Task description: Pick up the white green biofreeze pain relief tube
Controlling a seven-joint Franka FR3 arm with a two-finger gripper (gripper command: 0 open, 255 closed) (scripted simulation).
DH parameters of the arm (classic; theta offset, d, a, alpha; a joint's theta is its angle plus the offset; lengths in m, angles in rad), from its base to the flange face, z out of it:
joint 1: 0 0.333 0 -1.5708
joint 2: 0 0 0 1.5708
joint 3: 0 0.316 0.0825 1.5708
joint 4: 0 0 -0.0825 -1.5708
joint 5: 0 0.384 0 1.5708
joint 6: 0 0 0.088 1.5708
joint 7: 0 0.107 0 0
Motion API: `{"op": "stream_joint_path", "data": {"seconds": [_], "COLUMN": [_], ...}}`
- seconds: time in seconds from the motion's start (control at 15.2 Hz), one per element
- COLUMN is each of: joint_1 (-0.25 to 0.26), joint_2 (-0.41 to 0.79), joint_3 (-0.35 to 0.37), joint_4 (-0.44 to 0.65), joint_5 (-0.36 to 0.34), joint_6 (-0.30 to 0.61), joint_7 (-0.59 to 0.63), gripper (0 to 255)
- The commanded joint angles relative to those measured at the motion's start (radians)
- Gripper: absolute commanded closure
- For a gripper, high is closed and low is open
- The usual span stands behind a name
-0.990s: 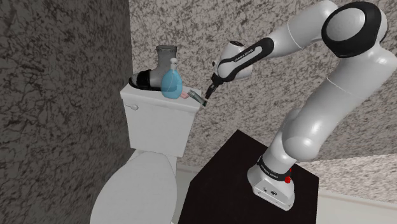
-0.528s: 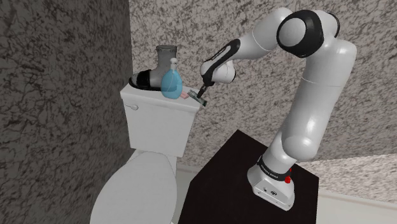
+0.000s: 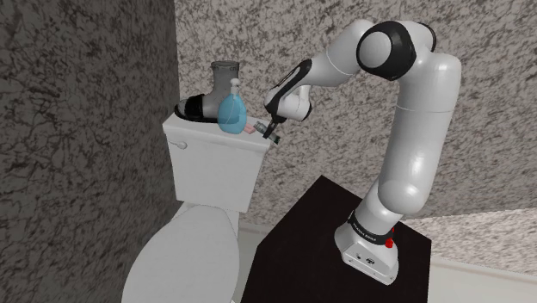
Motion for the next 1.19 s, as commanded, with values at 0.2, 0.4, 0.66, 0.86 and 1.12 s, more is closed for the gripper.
{"op": "stream_joint_path", "data": {"seconds": [0.2, 0.4, 0.66, 0.86, 1.12], "joint_1": [-0.015, -0.014, -0.015, 0.011, 0.055], "joint_2": [0.014, 0.014, 0.015, -0.01, -0.059], "joint_3": [0.019, 0.019, 0.019, -0.012, -0.07], "joint_4": [0.002, 0.002, 0.003, -0.004, -0.012], "joint_5": [0.022, 0.022, 0.022, -0.013, -0.086], "joint_6": [0.013, 0.013, 0.013, -0.007, -0.047], "joint_7": [-0.019, -0.019, -0.019, 0.012, 0.074], "gripper": [255, 255, 255, 255, 255]}}
